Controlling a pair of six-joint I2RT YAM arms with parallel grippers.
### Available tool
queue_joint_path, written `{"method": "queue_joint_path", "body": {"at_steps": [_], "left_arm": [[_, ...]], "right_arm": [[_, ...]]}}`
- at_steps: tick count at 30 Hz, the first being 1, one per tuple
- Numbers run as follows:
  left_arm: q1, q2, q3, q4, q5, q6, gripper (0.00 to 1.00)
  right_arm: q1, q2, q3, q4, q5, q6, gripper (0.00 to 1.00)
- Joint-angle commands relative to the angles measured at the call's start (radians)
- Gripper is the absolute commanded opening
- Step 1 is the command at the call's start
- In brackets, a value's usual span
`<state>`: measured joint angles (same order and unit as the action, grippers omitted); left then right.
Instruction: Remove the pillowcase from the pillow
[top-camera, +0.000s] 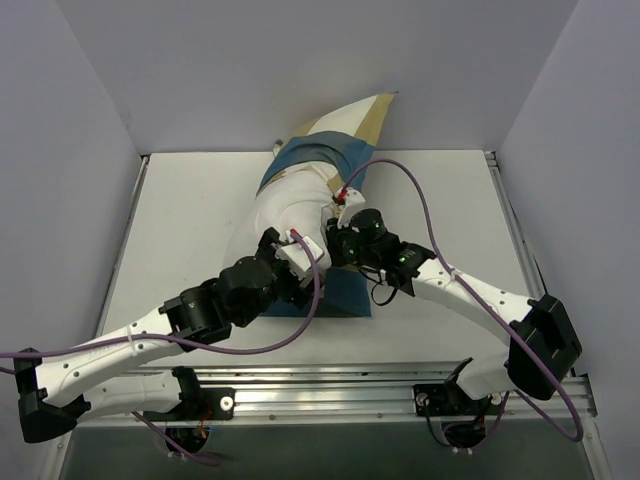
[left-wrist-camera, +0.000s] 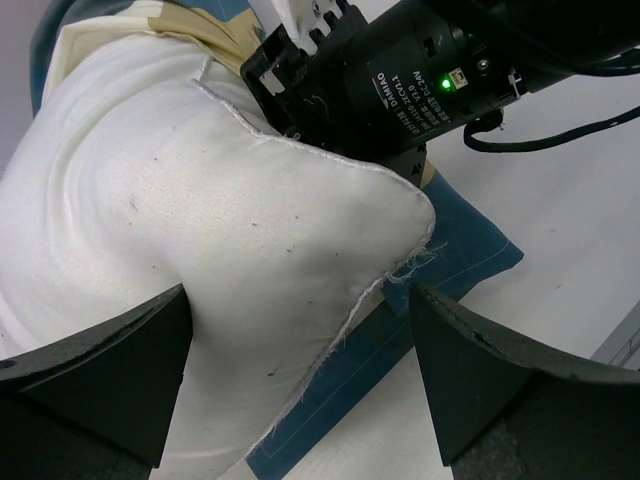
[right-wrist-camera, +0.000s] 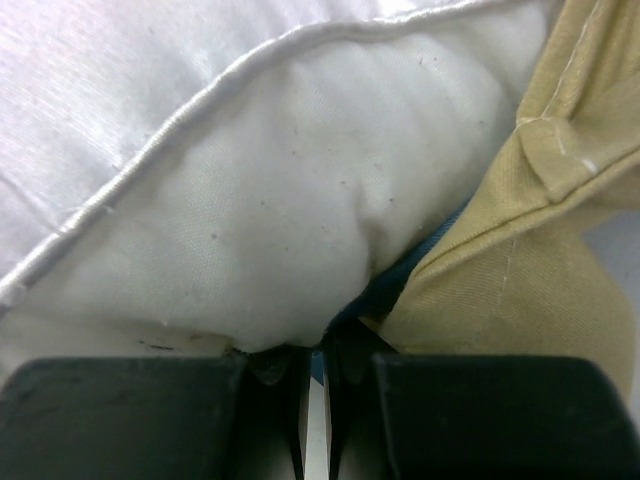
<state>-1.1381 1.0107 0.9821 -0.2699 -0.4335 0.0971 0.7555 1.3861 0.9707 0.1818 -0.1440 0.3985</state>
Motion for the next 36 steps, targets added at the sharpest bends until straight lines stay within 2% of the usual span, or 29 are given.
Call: {"method": "queue_joint_path", "body": {"at_steps": [1, 9, 11, 12, 13, 14, 16, 17, 18, 21, 26, 28, 33, 36], "left_arm": [[-0.015, -0.020, -0.006, 0.003, 0.049, 0.055, 0.94], [-0.015, 0.086, -0.034, 0.135, 0.018, 0.081, 0.94], [-0.014, 0.098, -0.051, 0.191, -0.061, 0.064, 0.94], [-0.011, 0.101, -0.071, 0.216, -0.095, 0.066, 0.98], [-0.009, 0.098, -0.080, 0.236, -0.125, 0.062, 0.90], [-0.003, 0.092, -0.086, 0.298, -0.158, 0.061, 0.66], [0.014, 0.066, -0.095, 0.352, -0.230, 0.058, 0.39], [0.021, 0.057, -0.091, 0.359, -0.253, 0.047, 0.12], [0.029, 0.039, -0.077, 0.360, -0.301, 0.036, 0.03], [0.070, -0.010, -0.051, 0.322, -0.361, -0.071, 0.02], [0.165, -0.078, -0.011, 0.111, -0.289, -0.356, 0.02], [0.182, -0.110, 0.001, 0.019, -0.269, -0.422, 0.02], [0.207, -0.204, 0.047, -0.101, -0.119, -0.571, 0.02], [0.210, -0.210, 0.145, -0.240, -0.048, -0.645, 0.02]], "right_arm": [[0.027, -0.030, 0.080, 0.145, -0.006, -0.003, 0.00], [0.064, -0.015, 0.121, 0.124, 0.009, -0.010, 0.00], [0.074, -0.015, 0.129, 0.117, 0.015, -0.013, 0.00], [0.079, -0.018, 0.129, 0.114, 0.017, -0.016, 0.00], [0.082, -0.021, 0.129, 0.111, 0.024, -0.020, 0.00], [0.082, -0.024, 0.128, 0.105, 0.030, -0.021, 0.00], [0.084, -0.035, 0.112, 0.100, 0.064, -0.027, 0.00], [0.082, -0.042, 0.105, 0.097, 0.078, -0.027, 0.00], [0.081, -0.048, 0.089, 0.093, 0.098, -0.029, 0.00], [0.065, -0.067, 0.068, 0.081, 0.177, -0.030, 0.00], [0.007, -0.087, 0.054, 0.047, 0.236, -0.027, 0.00], [-0.031, -0.108, 0.054, 0.035, 0.256, -0.032, 0.00], [-0.143, -0.131, 0.056, -0.047, 0.398, 0.011, 0.00], [-0.235, -0.130, 0.048, -0.087, 0.437, 0.060, 0.00]]}}
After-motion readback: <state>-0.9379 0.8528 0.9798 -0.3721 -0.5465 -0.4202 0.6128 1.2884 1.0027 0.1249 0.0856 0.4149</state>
